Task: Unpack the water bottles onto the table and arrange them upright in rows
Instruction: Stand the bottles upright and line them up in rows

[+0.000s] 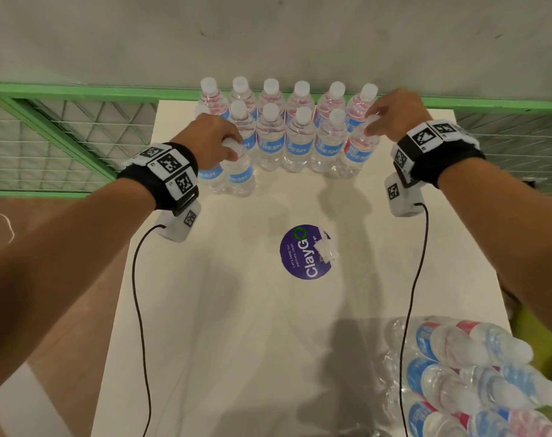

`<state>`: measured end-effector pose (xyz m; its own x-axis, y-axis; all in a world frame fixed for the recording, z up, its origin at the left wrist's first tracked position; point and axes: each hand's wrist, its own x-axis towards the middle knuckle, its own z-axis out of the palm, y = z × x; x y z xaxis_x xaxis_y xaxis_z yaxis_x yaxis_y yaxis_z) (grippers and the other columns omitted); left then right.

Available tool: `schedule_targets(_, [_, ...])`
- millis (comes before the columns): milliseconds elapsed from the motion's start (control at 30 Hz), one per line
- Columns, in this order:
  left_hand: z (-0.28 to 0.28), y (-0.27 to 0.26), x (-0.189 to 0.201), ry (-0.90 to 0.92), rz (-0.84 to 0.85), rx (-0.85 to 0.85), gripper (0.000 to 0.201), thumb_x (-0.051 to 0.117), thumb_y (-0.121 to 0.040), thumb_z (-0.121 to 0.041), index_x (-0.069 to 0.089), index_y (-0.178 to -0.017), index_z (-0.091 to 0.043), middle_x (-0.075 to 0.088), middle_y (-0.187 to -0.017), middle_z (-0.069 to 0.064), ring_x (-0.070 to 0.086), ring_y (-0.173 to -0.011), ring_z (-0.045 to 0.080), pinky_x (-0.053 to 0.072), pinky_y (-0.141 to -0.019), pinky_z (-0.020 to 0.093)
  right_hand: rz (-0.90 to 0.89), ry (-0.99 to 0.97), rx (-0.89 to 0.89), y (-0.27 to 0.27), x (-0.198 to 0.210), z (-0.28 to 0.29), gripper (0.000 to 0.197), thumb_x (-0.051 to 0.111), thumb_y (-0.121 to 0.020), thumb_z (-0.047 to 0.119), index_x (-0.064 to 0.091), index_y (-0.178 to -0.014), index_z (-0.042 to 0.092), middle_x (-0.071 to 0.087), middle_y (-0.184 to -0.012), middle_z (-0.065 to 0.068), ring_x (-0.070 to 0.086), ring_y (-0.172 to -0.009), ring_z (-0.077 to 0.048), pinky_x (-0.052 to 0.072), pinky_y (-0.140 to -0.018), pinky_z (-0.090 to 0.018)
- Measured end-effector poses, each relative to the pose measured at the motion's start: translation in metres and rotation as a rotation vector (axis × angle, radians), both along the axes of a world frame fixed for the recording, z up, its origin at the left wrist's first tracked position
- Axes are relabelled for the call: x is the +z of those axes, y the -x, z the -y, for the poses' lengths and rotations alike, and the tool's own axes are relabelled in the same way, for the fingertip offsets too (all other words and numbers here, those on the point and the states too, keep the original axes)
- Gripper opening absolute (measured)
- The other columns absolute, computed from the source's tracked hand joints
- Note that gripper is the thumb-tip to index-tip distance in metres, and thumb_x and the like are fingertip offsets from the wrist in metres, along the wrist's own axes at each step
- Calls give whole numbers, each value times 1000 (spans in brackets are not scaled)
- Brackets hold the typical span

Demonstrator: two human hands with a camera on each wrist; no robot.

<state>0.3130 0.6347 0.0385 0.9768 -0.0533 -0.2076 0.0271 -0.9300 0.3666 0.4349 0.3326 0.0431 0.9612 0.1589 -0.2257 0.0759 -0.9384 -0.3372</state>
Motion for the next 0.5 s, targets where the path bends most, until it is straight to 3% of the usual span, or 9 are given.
schedule_targets(133, [1, -2, -1, 22, 13, -7, 31, 69, -79, -11, 65, -110, -8, 63, -112, 14, 55, -103, 31, 44, -92, 40, 1, -4, 11, 1, 1, 0, 41, 75, -72, 10, 68, -113, 7, 64, -114, -16, 59, -93, -26, 41, -79, -25])
schedule_targets(233, [0, -3, -3, 12, 32, -10, 31, 69, -79, -11, 65, -109, -8, 63, -110, 15, 55, -101, 32, 44, -90, 40, -1, -5, 12, 2, 2, 0, 42, 75, -73, 10, 67, -114, 7, 64, -114, -16, 61, -103, -30, 41, -80, -25])
schedule_targets(500, [1, -4, -4, 9, 57, -12, 30, 68, -80, -11, 65, -109, -8, 64, -110, 15, 56, -100, 32, 44, -90, 41, -14, -12, 3, -2, 3, -3, 42, 75, -73, 10, 67, -113, 9, 63, -117, -14, 61, -105, -29, 42, -80, -24])
